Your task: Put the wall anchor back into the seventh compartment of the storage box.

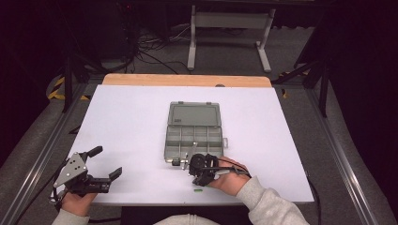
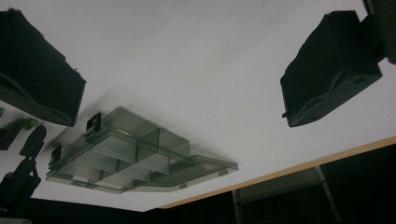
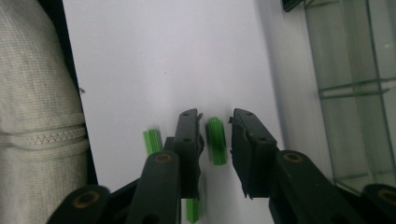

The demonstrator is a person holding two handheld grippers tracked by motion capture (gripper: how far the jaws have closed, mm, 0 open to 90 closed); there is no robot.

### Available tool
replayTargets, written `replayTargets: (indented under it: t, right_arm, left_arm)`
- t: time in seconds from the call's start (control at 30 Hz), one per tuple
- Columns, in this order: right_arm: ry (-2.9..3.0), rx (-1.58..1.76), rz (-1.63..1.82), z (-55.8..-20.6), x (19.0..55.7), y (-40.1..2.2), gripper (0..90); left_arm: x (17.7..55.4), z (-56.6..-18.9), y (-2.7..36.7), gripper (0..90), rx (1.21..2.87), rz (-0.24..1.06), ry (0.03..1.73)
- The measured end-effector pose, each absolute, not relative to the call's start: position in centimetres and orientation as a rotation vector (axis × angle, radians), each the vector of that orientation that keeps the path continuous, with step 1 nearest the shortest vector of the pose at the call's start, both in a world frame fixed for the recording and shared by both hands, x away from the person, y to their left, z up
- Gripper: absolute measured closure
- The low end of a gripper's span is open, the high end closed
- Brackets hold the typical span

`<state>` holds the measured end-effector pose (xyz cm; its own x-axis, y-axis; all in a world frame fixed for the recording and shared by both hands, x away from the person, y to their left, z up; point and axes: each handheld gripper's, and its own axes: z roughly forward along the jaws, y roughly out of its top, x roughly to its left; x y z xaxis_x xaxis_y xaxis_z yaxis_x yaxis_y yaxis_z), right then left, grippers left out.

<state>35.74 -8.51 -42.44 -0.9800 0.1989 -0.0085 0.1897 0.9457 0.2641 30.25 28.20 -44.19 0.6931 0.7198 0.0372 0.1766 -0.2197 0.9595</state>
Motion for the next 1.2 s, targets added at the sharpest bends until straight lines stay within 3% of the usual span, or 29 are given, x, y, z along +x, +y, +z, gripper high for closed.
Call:
replayTargets:
  t: [0.17,0.47,1.2]
  right_arm:
    - [3.067,0.307,0.404,-42.4,35.7,-8.4,82.9]
    - [3.06,0.279,0.41,-41.9,35.9,-8.4,83.3]
    - [2.993,0.278,0.541,-36.7,37.4,-9.2,83.4]
  left_arm:
    - [30.3,-44.2,28.2,0.3,1.757,0.582,0.726]
    - [30.3,-44.2,28.3,0.4,1.766,0.591,0.735]
    - [30.4,-44.3,28.2,0.4,1.757,0.592,0.734]
